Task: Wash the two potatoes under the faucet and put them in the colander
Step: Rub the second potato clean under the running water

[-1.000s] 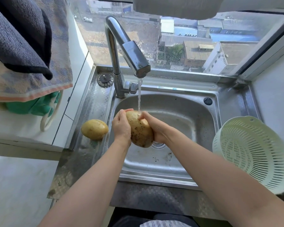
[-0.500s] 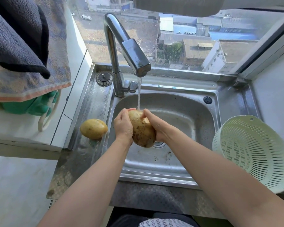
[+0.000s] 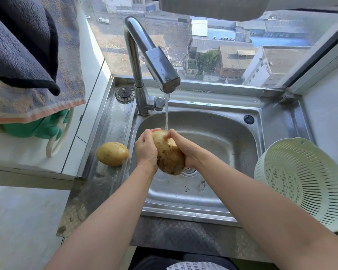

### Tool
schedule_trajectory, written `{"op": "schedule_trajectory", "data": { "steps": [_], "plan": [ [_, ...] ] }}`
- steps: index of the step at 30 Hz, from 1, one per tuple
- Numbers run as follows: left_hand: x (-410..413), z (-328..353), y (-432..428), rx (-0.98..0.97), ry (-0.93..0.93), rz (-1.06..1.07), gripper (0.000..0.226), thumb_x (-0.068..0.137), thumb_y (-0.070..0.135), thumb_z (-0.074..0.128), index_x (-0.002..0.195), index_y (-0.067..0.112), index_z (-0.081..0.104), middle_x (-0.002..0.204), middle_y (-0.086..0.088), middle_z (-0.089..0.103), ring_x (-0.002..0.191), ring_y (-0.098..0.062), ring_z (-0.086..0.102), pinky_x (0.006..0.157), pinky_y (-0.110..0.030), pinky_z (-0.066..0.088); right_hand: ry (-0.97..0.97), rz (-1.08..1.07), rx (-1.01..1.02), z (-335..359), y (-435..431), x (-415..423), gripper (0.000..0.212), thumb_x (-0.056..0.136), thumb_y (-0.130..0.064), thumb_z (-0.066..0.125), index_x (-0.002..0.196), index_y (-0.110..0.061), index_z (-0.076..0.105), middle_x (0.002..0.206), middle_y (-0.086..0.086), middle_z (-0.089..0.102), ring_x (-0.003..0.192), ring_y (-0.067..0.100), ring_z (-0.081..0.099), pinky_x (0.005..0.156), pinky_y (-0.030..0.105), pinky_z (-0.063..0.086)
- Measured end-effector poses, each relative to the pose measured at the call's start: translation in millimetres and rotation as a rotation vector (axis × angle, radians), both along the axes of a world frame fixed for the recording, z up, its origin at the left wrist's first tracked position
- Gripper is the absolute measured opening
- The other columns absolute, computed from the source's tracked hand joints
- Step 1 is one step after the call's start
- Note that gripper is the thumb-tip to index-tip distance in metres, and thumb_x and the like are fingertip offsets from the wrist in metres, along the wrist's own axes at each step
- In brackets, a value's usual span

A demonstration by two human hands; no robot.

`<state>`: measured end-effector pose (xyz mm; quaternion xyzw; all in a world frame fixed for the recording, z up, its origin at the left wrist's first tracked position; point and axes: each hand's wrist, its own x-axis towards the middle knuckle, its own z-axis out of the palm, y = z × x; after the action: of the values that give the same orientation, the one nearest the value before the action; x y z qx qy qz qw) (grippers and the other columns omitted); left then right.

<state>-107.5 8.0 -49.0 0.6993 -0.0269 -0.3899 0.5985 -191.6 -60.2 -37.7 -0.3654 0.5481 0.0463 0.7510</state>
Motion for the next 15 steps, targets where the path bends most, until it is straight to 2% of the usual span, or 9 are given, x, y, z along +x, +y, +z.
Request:
{"op": "schedule_trajectory", "data": {
  "steps": [3, 5, 7, 9, 11, 13, 15],
  "plan": [
    [2, 1, 1, 0.008, 0.002, 0.002, 0.038, 0.098, 0.031, 0.041, 0.078, 0.028, 0.073, 0.091, -0.005, 0.068, 0.083, -0.023, 0.064, 0.074, -0.041, 0.059, 0.007, 0.020, -0.013, 1, 0, 1, 0.040, 0.078, -0.039, 0.053, 0.105, -0.011, 0.059, 0.099, 0.015, 0.067, 0.091, 0.031, 0.063, 0.089, 0.043, 0.052],
    [3, -1, 1, 0.003, 0.018, 0.007, 0.038, 0.097, 0.032, 0.043, 0.074, 0.030, 0.073, 0.094, -0.005, 0.069, 0.087, -0.025, 0.065, 0.077, -0.045, 0.060, -0.008, 0.048, -0.028, 0, 1, 2, 0.047, 0.077, -0.041, 0.054, 0.112, -0.010, 0.059, 0.105, 0.016, 0.068, 0.097, 0.032, 0.064, 0.092, 0.044, 0.052],
    [4, -2, 2, 0.006, 0.019, 0.032, 0.038, 0.097, 0.032, 0.044, 0.073, 0.030, 0.074, 0.093, -0.005, 0.070, 0.085, -0.025, 0.065, 0.073, -0.042, 0.060, 0.005, 0.069, -0.070, -1, 0, 3, 0.051, 0.074, -0.043, 0.054, 0.114, -0.012, 0.058, 0.112, 0.019, 0.067, 0.105, 0.035, 0.063, 0.098, 0.048, 0.050],
    [6, -3, -2, 0.026, 0.059, 0.094, 0.038, 0.098, 0.031, 0.042, 0.075, 0.027, 0.072, 0.093, -0.007, 0.068, 0.085, -0.026, 0.065, 0.070, -0.039, 0.060, -0.017, 0.125, -0.155, -3, 2, -1, 0.042, 0.074, -0.040, 0.052, 0.106, -0.016, 0.058, 0.119, 0.020, 0.063, 0.109, 0.035, 0.060, 0.099, 0.046, 0.049],
    [10, 0, -7, 0.086, 0.127, 0.162, 0.037, 0.099, 0.032, 0.040, 0.077, 0.025, 0.069, 0.099, -0.011, 0.067, 0.093, -0.030, 0.064, 0.079, -0.043, 0.059, -0.095, 0.189, -0.242, -7, 5, -8, 0.035, 0.079, -0.036, 0.052, 0.109, -0.019, 0.060, 0.125, 0.016, 0.060, 0.112, 0.031, 0.059, 0.096, 0.044, 0.050],
    [4, 1, -11, 0.119, 0.119, 0.176, 0.032, 0.100, 0.038, 0.042, 0.089, 0.019, 0.065, 0.111, -0.013, 0.064, 0.101, -0.029, 0.063, 0.086, -0.041, 0.057, -0.137, 0.145, -0.325, -12, 7, -11, 0.043, 0.084, -0.039, 0.056, 0.122, -0.019, 0.058, 0.124, 0.011, 0.063, 0.110, 0.026, 0.063, 0.091, 0.045, 0.056],
    [-10, -4, -8, 0.086, -0.087, 0.045, 0.037, 0.096, 0.043, 0.054, 0.119, 0.014, 0.056, 0.123, -0.010, 0.057, 0.110, -0.024, 0.059, 0.089, -0.033, 0.051, -0.094, -0.013, -0.347, -10, 4, -10, 0.042, 0.090, -0.044, 0.055, 0.119, -0.014, 0.062, 0.117, 0.012, 0.068, 0.097, 0.025, 0.069, 0.073, 0.038, 0.062]
  ]
}}
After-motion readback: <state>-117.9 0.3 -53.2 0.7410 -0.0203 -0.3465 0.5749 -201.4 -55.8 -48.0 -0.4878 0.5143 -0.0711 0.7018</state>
